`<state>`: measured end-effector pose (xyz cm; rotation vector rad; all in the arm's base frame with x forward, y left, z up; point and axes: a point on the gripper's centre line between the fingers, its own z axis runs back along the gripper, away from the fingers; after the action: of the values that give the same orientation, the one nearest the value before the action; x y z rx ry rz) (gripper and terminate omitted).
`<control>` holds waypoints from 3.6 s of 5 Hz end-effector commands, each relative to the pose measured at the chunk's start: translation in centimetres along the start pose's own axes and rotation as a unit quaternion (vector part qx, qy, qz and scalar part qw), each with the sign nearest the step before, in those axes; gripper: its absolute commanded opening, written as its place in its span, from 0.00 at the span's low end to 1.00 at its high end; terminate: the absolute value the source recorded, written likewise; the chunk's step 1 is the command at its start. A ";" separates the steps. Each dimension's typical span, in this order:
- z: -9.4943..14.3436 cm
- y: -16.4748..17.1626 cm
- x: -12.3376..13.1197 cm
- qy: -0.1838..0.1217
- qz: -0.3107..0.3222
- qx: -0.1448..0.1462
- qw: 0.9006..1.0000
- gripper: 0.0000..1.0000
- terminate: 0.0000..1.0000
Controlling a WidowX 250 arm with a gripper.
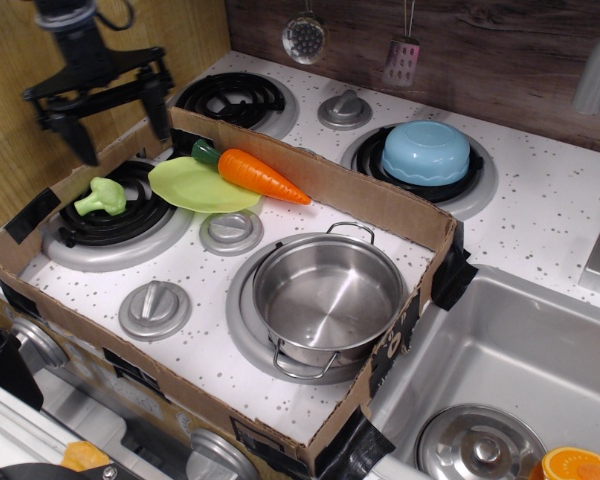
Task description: Take carrot off plate
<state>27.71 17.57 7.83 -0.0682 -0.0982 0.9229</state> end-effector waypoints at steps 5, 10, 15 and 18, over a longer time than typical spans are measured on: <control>-2.8 -5.2 0.9 -0.042 0.218 0.037 0.974 1.00 0.00; -4.1 -5.3 0.7 -0.089 0.263 -0.027 0.960 1.00 0.00; -6.9 -6.4 2.5 -0.023 0.212 0.045 0.976 1.00 0.00; -3.6 -4.6 1.4 -0.076 0.249 0.046 0.964 0.00 0.00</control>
<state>32.10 14.58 2.47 0.0941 -0.1131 1.4189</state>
